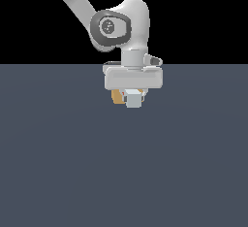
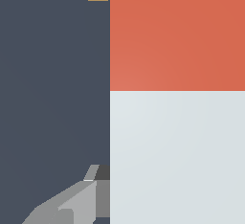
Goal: Insert the peg into the horizontal hole in a box.
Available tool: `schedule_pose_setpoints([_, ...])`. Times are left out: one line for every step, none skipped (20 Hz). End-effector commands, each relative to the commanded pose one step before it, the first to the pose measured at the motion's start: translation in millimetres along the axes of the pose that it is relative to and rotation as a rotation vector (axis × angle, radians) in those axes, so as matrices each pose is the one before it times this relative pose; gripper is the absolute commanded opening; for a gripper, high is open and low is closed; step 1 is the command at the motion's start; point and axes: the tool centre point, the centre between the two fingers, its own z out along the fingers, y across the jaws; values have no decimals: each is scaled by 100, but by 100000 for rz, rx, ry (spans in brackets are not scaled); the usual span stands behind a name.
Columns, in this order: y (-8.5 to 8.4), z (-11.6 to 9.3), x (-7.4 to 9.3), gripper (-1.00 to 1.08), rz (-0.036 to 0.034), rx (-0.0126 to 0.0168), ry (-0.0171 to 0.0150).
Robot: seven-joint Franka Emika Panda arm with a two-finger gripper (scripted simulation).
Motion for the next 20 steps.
schedule_pose_setpoints([945, -460, 1005, -100, -1333, -336, -2])
schedule_pose_setpoints([253, -77, 320, -100, -439, 2, 6])
schedule_pose_setpoints([224, -67, 281, -100, -388, 2, 5])
schedule_pose_setpoints([196, -58, 247, -100, -342, 2, 5])
schedule_pose_setpoints([169, -50, 208, -100, -289, 2, 4])
schedule_pose_setpoints([142, -41, 175, -100, -244, 1, 3])
schedule_pose_setpoints([116, -33, 144, -100, -201, 1, 3])
schedule_pose_setpoints([90, -26, 110, -100, -154, 1, 2])
schedule_pose_setpoints([64, -18, 78, -100, -109, 1, 2])
schedule_pose_setpoints([38, -11, 49, -100, -69, 0, 1])
schedule_pose_setpoints([14, -4, 1, -100, 0, 0, 0])
schedule_pose_setpoints([0, 0, 0, -100, 0, 0, 0])
schedule_pose_setpoints([0, 0, 0, -100, 0, 0, 0])
schedule_pose_setpoints([0, 0, 0, -100, 0, 0, 0])
schedule_pose_setpoints([-147, 231, 12, -100, -35, 410, -18])
schedule_pose_setpoints([27, -25, 14, -100, -36, -33, 2])
schedule_pose_setpoints([82, -68, 40, -100, -107, -87, 6])
schedule_pose_setpoints([136, -117, 71, -100, -185, -151, 11])
schedule_pose_setpoints([177, -146, 85, -100, -229, -188, 14])
schedule_pose_setpoints([135, -118, 71, -100, -185, -152, 11])
